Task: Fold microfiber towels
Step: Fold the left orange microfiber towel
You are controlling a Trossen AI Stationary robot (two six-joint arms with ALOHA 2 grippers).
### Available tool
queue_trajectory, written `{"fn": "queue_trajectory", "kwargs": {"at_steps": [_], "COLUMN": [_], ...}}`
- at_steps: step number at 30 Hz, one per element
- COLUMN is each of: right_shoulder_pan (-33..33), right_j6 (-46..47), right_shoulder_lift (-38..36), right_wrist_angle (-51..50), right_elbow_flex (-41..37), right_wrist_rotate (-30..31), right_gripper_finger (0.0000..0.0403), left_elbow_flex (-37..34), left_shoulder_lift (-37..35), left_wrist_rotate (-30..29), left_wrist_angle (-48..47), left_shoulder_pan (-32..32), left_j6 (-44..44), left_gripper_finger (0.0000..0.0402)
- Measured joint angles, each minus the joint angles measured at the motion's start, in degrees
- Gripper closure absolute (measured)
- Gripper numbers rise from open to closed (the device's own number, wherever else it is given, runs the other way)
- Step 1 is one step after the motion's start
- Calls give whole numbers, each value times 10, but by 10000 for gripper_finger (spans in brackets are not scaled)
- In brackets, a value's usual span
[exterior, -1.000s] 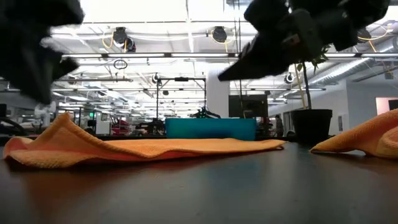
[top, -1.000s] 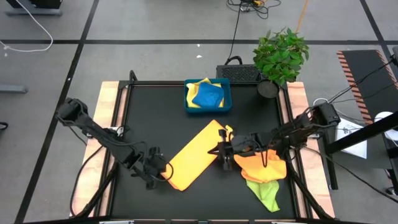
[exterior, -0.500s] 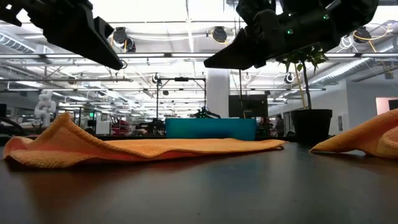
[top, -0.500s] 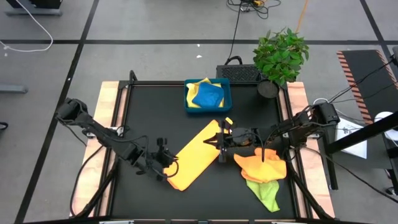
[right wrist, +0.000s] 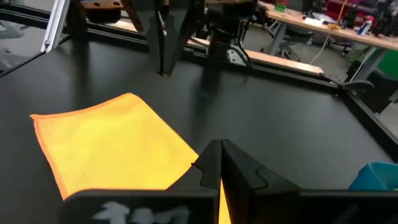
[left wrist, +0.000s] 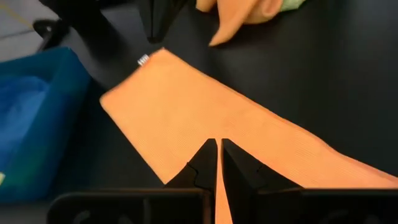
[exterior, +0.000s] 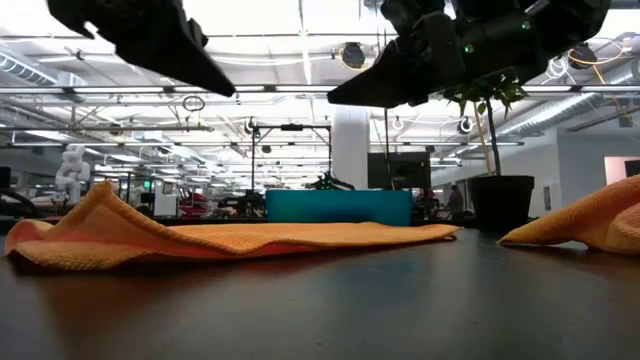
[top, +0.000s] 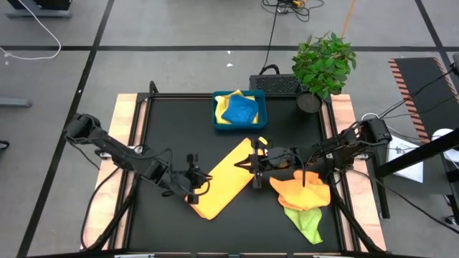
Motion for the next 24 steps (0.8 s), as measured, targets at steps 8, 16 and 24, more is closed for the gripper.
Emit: {"fn": "queue_trajectory", "kwargs": {"at_steps": [8,16,24], "right_shoulder_pan": [-17,-51,-80], "right_j6": [-26,-10,-55], "right_shoulder_lift": [0,0,0], "right_wrist_angle": [79,72,75], "right_elbow_flex": [0,0,0], "right_wrist_rotate": [0,0,-1], "right_gripper_finger": [403,403,403], "left_elbow_flex": [0,0,-1], "left_shoulder_lift": [0,0,1], "left_wrist_rotate": [6,54,86], "left_wrist_angle": [-11,-81,-132], "left_shoulder_pan": [32,76,145], "left_j6": [99,119,155], "left_gripper_finger": [376,376,376]}}
